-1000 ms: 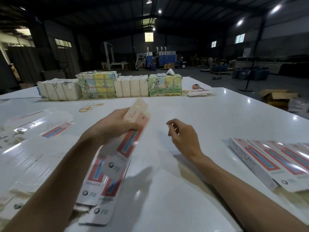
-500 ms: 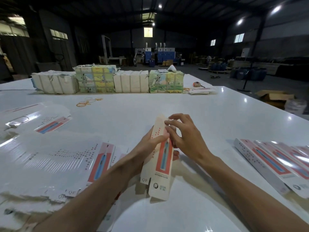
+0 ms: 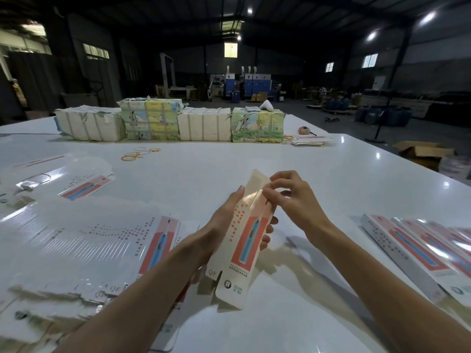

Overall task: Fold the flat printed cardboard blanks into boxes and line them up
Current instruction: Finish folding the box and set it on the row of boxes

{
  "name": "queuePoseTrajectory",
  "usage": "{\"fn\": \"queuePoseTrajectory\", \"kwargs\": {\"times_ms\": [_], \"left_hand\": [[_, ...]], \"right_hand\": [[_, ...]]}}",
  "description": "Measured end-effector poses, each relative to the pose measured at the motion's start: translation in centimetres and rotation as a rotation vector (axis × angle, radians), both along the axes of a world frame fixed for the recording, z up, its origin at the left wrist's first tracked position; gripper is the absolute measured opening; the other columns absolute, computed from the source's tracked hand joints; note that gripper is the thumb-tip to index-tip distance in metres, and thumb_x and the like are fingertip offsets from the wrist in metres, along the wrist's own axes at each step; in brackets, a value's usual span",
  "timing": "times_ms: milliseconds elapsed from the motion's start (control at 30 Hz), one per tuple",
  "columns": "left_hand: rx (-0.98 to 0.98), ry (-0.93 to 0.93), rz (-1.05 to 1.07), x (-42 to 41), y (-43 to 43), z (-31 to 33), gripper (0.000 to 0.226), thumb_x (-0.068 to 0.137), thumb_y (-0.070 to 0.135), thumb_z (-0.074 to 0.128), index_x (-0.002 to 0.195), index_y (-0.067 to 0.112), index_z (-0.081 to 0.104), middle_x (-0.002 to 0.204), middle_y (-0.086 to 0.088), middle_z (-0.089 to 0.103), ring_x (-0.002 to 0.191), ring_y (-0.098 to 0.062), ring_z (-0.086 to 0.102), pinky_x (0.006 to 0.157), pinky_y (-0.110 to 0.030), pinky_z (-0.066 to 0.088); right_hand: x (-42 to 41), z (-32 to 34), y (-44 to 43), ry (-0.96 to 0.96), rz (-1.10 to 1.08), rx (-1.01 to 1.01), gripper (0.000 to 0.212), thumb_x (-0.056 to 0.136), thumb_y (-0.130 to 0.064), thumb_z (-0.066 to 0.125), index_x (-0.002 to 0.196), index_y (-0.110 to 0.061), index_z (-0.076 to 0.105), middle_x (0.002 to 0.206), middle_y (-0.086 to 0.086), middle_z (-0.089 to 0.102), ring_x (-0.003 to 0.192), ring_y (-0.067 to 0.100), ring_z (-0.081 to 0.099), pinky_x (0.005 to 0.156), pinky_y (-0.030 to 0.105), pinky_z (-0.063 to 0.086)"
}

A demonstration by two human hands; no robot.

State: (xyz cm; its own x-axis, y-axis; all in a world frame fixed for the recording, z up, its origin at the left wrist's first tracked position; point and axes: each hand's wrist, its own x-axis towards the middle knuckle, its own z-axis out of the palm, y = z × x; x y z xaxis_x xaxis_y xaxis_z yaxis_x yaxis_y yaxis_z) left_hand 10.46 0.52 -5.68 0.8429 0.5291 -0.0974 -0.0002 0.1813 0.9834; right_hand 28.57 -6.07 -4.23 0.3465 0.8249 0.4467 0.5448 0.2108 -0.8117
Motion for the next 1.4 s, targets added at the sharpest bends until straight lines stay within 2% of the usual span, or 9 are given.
{"fn": "queuePoseTrajectory", "kwargs": {"times_ms": [167, 433, 533, 700, 800, 967, 1067, 1300, 1400], "left_hand": [[-0.022, 0.028, -0.049, 0.0, -0.1, 0.5, 0.079, 0.102, 0.069, 0.021, 0.125, 0.007, 0.065, 0.105, -0.014, 0.078, 0.081, -0.031, 0.076, 0.071, -0.038, 0.064], [-0.132, 0.040, -0.015, 1.2, -0.6, 0.4, 0.068, 0.098, 0.078, 0.032, 0.098, 0.013, 0.051, 0.071, -0.001, 0.053, 0.055, -0.013, 0.052, 0.054, -0.025, 0.050], [-0.216, -0.074, 0.015, 1.2, -0.3, 0.0, 0.064, 0.099, 0.073, 0.034, 0.099, 0.012, 0.051, 0.069, -0.002, 0.054, 0.053, -0.012, 0.052, 0.051, -0.025, 0.050], [-0.311, -0.252, 0.058, 0.4, 0.4, -0.7, 0.068, 0.101, 0.068, 0.040, 0.117, 0.005, 0.059, 0.082, -0.011, 0.062, 0.063, -0.018, 0.060, 0.058, -0.028, 0.055], [-0.168, -0.224, 0.193, 0.6, 0.2, -1.0, 0.065, 0.102, 0.067, 0.041, 0.126, 0.011, 0.061, 0.091, -0.014, 0.073, 0.073, -0.026, 0.073, 0.065, -0.035, 0.061], [0.337, -0.181, 0.468, 0.7, 0.4, -1.5, 0.035, 0.110, 0.048, 0.044, 0.140, 0.060, 0.030, 0.108, -0.003, 0.077, 0.090, -0.030, 0.080, 0.073, -0.042, 0.066], [0.347, -0.246, 0.334, 1.3, -0.5, -0.8, 0.041, 0.108, 0.050, 0.046, 0.146, 0.062, 0.034, 0.117, 0.018, 0.074, 0.101, -0.028, 0.078, 0.076, -0.042, 0.065], [0.473, -0.112, 0.247, 1.3, -1.4, -0.5, 0.108, 0.073, 0.042, 0.085, 0.143, 0.073, 0.008, 0.146, 0.017, 0.043, 0.119, -0.025, 0.069, 0.095, -0.045, 0.062], [0.420, -0.141, 0.265, 1.6, -1.4, -0.4, 0.114, 0.069, 0.034, 0.085, 0.150, 0.063, 0.010, 0.143, 0.015, 0.042, 0.118, -0.025, 0.066, 0.086, -0.038, 0.065]], "right_hand": [[0.3, 0.9, -0.6, 0.169, 0.062, -0.027, 0.011, 0.097, -0.020, 0.074, 0.097, -0.010, 0.076, 0.123, -0.014, 0.059, 0.104, 0.016, 0.066, 0.078, 0.021, 0.060], [-0.3, 1.3, -1.2, 0.349, 0.212, 0.050, 0.011, 0.097, -0.018, 0.071, 0.095, -0.009, 0.077, 0.131, -0.002, 0.064, 0.120, 0.015, 0.062, 0.104, 0.039, 0.048], [-0.9, 0.7, -0.9, 0.302, 0.152, 0.085, 0.016, 0.098, -0.026, 0.072, 0.112, -0.019, 0.074, 0.134, -0.006, 0.066, 0.130, 0.014, 0.059, 0.116, 0.050, 0.043], [-2.6, -0.9, -1.2, 0.325, 0.245, -0.014, 0.042, 0.097, -0.041, 0.070, 0.135, -0.033, 0.055, 0.112, 0.001, 0.077, 0.109, 0.021, 0.073, 0.099, 0.039, 0.058], [-3.2, -1.0, -1.1, 0.319, 0.227, 0.026, 0.049, 0.096, -0.041, 0.070, 0.141, -0.033, 0.050, 0.105, 0.002, 0.079, 0.103, 0.022, 0.075, 0.095, 0.038, 0.059], [-2.3, -0.1, -1.2, 0.297, 0.161, 0.076, 0.051, 0.096, -0.037, 0.072, 0.140, -0.027, 0.048, 0.105, 0.002, 0.080, 0.103, 0.018, 0.075, 0.091, 0.031, 0.057], [-2.0, 0.2, -1.2, 0.224, 0.118, 0.095, 0.049, 0.096, -0.034, 0.072, 0.141, -0.026, 0.053, 0.105, 0.000, 0.079, 0.101, 0.017, 0.075, 0.087, 0.030, 0.061], [-1.6, 0.4, -1.4, 0.116, 0.149, 0.046, 0.069, 0.090, -0.048, 0.068, 0.154, -0.037, 0.045, 0.124, -0.005, 0.071, 0.111, 0.010, 0.071, 0.087, 0.028, 0.063], [-2.1, 0.1, -1.2, 0.100, 0.195, 0.027, 0.072, 0.089, -0.047, 0.069, 0.155, -0.043, 0.039, 0.122, -0.013, 0.068, 0.109, 0.002, 0.070, 0.075, 0.025, 0.063]]}}
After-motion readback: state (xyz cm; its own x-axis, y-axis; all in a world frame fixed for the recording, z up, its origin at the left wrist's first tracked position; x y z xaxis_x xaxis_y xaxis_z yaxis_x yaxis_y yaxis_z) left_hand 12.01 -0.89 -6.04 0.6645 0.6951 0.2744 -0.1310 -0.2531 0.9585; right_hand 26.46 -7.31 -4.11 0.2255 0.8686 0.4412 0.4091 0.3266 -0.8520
